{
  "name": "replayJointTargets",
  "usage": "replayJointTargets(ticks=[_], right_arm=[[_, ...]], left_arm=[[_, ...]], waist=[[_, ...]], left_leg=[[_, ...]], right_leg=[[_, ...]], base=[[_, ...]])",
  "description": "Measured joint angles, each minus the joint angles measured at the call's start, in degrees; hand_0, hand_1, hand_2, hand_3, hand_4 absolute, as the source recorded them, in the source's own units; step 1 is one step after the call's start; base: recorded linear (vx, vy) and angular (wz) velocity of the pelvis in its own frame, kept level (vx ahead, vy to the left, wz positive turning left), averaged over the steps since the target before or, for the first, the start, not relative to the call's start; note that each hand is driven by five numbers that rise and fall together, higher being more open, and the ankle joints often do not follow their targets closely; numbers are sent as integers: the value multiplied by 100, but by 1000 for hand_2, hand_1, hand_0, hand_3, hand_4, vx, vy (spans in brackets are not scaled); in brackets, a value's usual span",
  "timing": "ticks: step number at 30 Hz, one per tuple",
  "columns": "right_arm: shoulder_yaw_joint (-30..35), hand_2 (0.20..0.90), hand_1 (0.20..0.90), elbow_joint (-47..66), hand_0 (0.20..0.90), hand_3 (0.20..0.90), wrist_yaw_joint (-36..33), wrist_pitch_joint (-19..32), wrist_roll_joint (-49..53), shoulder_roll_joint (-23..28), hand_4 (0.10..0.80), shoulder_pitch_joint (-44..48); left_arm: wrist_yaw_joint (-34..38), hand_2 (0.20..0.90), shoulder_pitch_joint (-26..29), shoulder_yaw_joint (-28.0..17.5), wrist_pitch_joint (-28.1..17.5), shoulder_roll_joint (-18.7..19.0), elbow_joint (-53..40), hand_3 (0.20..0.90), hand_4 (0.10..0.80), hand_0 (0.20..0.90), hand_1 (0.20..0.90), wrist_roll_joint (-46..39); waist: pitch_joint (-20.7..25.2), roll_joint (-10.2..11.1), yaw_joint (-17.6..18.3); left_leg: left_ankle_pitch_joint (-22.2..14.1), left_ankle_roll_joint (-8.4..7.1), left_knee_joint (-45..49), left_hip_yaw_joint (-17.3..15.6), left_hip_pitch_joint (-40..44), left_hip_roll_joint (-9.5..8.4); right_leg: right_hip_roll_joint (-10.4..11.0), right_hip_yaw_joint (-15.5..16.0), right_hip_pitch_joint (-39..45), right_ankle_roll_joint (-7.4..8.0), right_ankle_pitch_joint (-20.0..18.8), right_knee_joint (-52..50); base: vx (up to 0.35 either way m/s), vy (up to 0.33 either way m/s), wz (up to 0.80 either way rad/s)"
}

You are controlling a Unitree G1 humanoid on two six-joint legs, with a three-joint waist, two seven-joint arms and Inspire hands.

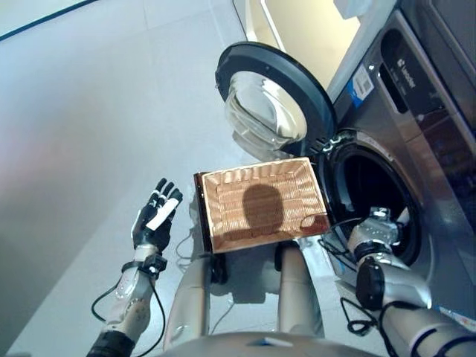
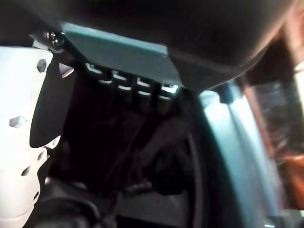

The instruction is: Pick up the clothes and place them into the washing machine

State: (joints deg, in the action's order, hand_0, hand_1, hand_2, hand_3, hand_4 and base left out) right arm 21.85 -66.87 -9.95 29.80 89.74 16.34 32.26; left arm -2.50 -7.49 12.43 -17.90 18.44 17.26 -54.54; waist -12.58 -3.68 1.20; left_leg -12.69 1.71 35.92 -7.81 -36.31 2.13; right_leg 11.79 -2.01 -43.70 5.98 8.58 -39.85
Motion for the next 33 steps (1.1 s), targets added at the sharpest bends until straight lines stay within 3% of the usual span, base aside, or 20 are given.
replayJointTargets(ticks=[7, 13, 19, 25, 33], right_arm=[[-392, 900, 900, 85, 900, 900, 19, -236, -308, -197, 800, -484], [-758, 900, 900, 83, 900, 900, 25, -528, -900, -168, 800, -682], [-1058, 900, 900, 76, 900, 900, 12, -766, -1365, -168, 800, -996], [-1915, 900, 900, 121, 900, 900, 52, -1022, -2411, -206, 800, -1283], [-2522, 900, 900, 555, 900, 900, 140, -1297, -3544, -485, 800, -1522]], left_arm=[[-1, 900, -2, -38, -5, -21, 94, 900, 800, 900, 900, 4], [-8, 900, 9, -51, -5, -36, 144, 900, 800, 900, 900, 8], [-55, 900, 20, -103, -1, -91, 374, 900, 800, 900, 900, 22], [-65, 900, -36, -262, -1, -233, 560, 900, 800, 900, 900, 273], [-14, 900, -88, -393, 2, -295, 583, 900, 800, 900, 900, 529]], waist=[[-6, 10, -16], [-2, 82, -10], [4, 185, 15], [16, 200, 44], [213, 252, 103]], left_leg=[[235, 10, -701, 30, 723, -109], [496, -43, -1344, 63, 1251, -123], [906, -101, -2239, 147, 1965, -123], [1072, -122, -2764, 127, 2549, -54], [1245, -111, -3326, 105, 3133, 5]], right_leg=[[90, 149, 703, 62, -89, 504], [72, 286, 1159, 22, -212, 925], [7, 464, 1784, 10, -372, 1513], [-126, 511, 2351, 37, -562, 2067], [-228, 646, 3058, 68, -853, 2845]], base=[[23, -16, 4], [5, -6, 1], [53, -19, 2], [62, -16, -8], [66, -1, -2]])
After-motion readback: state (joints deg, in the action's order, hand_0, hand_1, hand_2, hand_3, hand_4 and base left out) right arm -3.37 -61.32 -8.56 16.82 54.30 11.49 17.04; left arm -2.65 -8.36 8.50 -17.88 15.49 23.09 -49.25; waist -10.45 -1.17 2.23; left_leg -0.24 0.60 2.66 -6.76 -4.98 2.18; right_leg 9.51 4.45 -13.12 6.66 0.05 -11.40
